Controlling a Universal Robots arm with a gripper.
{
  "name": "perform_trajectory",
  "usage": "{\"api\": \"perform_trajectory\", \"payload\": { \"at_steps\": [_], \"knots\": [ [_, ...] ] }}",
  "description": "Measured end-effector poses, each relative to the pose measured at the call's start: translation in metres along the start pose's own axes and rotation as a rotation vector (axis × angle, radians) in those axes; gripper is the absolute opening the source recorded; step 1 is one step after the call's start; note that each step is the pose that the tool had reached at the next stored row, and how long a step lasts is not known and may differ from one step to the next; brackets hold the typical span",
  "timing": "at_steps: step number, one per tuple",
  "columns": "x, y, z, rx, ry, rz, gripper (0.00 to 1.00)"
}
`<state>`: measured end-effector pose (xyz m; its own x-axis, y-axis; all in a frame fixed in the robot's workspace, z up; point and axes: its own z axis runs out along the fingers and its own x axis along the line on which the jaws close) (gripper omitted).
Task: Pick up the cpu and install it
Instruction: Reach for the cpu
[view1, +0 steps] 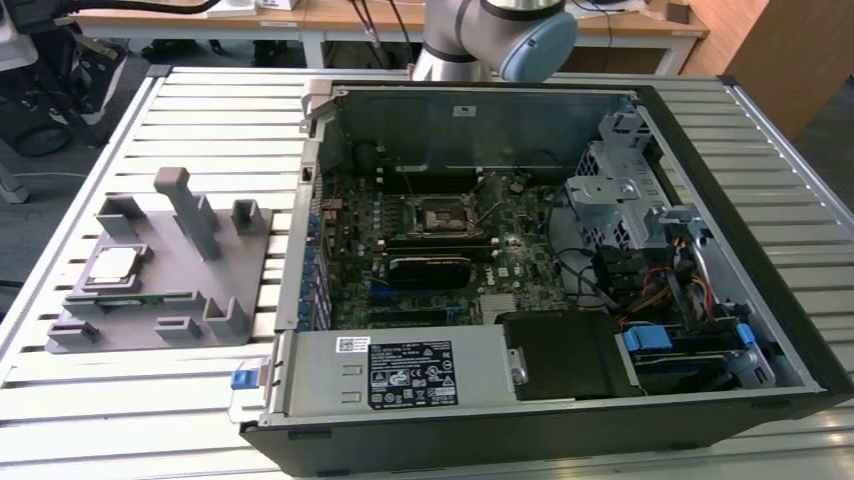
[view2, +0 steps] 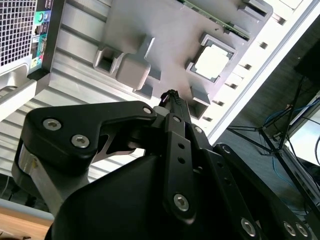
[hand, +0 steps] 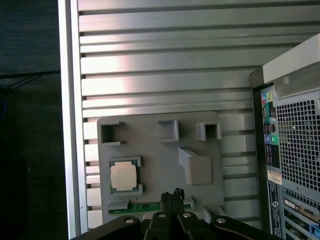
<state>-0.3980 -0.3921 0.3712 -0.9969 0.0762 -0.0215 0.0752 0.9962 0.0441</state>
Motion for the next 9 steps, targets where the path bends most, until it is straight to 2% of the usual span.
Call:
{"api": "perform_trajectory", "payload": {
  "at_steps": [9],
  "knots": [
    [0.0133, -0.0011, 0.0014, 0.0000, 0.0003, 0.000, 0.11]
  ]
}}
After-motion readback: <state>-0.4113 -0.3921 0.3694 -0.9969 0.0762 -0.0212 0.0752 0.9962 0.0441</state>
